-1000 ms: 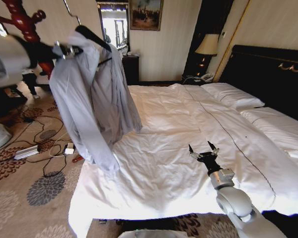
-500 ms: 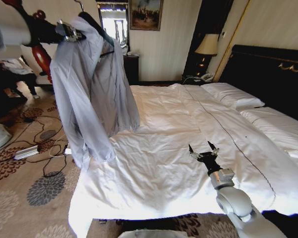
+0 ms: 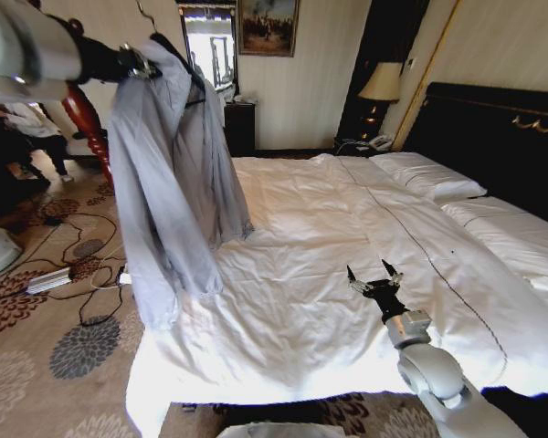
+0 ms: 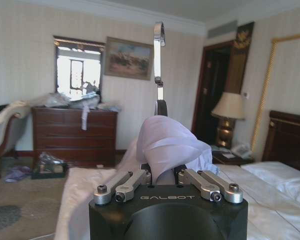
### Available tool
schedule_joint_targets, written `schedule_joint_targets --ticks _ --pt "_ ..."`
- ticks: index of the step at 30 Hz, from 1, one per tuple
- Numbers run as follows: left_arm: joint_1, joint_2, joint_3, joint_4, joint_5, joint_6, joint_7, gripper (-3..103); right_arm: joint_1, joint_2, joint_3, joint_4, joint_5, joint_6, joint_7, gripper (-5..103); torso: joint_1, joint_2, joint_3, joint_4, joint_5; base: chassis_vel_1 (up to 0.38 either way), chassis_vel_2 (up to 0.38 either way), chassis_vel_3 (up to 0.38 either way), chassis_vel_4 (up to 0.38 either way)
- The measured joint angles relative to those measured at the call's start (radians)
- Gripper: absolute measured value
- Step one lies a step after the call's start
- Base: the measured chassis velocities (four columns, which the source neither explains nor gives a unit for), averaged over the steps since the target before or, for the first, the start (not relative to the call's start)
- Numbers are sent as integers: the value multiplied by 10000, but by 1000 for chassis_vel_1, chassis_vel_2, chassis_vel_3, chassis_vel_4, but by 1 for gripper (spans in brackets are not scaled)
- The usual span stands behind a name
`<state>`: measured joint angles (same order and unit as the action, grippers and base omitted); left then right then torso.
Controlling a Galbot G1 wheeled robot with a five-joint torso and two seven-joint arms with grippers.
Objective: Pick up the clothes from the bed and hang them on the clothes hanger.
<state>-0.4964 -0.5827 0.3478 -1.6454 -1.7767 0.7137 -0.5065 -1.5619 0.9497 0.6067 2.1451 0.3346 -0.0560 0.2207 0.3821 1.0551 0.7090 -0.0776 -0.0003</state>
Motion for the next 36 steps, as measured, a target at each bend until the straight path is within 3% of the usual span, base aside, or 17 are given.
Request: schedule_joint_targets --ticks 4,7,9,12,16,20,25,36 --pt "492 -372 -117 314 512 -88 459 17 0 0 0 0 0 0 0 100 -3 1 -1 -4 3 0 0 0 0" --pt "695 -808 -42 1104 1576 -524 1514 17 0 0 0 0 0 0 0 100 -1 0 1 -4 3 0 0 0 0" --pt "685 -902 32 1341 1818 -635 1762 17 0 0 0 0 0 0 0 100 -2 0 0 -4 5 0 0 0 0" --pt "416 -1351 363 2424 2462 -936 2588 17 0 0 0 0 0 0 0 100 -2 0 0 -2 2 0 0 0 0" --pt "64 -1801 681 3324 2961 -1130 3093 17 0 0 0 0 0 0 0 100 -2 0 0 -4 5 0 0 0 0" --pt "-496 -2479 1162 4774 3851 -1807 4141 17 1 0 -1 0 0 0 0 100 -2 0 -1 -4 3 0 0 0 0" --pt "-854 -2892 1440 5736 4399 -2134 4658 17 0 0 0 0 0 0 0 100 -1 0 -1 -7 4 0 0 0 0" --pt "-1136 -2680 1600 6693 4711 -2865 5288 17 0 0 0 0 0 0 0 100 -2 0 -1 -5 2 0 0 0 0"
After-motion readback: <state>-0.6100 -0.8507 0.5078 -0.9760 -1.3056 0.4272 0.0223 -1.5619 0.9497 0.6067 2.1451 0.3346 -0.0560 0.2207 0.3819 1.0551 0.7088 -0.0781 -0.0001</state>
